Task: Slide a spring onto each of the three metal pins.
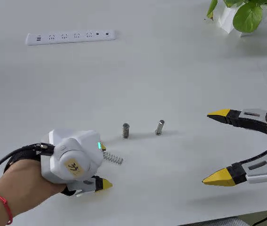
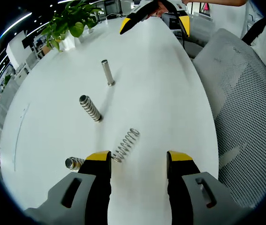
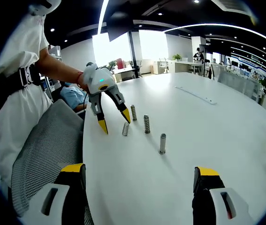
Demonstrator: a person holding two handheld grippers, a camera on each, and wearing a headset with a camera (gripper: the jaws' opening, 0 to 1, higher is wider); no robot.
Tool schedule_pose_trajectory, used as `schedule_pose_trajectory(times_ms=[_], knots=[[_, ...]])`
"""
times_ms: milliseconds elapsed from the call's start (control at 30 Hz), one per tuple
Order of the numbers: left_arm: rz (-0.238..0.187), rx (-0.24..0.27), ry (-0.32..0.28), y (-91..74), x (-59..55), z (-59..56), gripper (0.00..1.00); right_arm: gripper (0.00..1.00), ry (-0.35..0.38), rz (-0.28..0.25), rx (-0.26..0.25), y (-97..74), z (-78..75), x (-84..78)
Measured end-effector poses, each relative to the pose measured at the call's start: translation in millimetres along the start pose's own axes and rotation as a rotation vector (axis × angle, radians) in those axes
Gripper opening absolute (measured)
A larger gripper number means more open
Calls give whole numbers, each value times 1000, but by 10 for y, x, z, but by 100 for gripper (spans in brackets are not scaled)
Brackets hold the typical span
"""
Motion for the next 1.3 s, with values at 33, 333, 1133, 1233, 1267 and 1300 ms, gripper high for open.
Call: schedule_pose_trajectory(times_ms=[33, 333, 1133, 1233, 1267, 1300], knots=[[3, 3, -1, 1, -4, 4, 43, 95, 3, -1, 0, 4, 3, -2], [31, 16, -45, -18, -120, 6, 35, 94, 15, -17, -5, 7, 18, 0], [17, 13, -21, -1, -95, 17, 16, 91, 32, -24, -13, 18, 54, -24], [16, 13, -25, 2, -95, 12, 14, 91, 34, -22, -14, 18, 57, -30], [16, 13, -28, 3, -93, 10, 13, 91, 34, -23, -14, 18, 59, -30], [15, 13, -28, 4, -91, 8, 12, 91, 36, -24, -13, 18, 62, -28]])
Point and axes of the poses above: the centre of the closed fingertips' face, and the gripper's own axes: y roughly forward along the fingers, z roughly to its left, x roughly out of its top, the point moved 3 cm from there along -y, roughly backward along the fingers, and after that the axes turned 2 degrees about y, right-handed, at the moved point
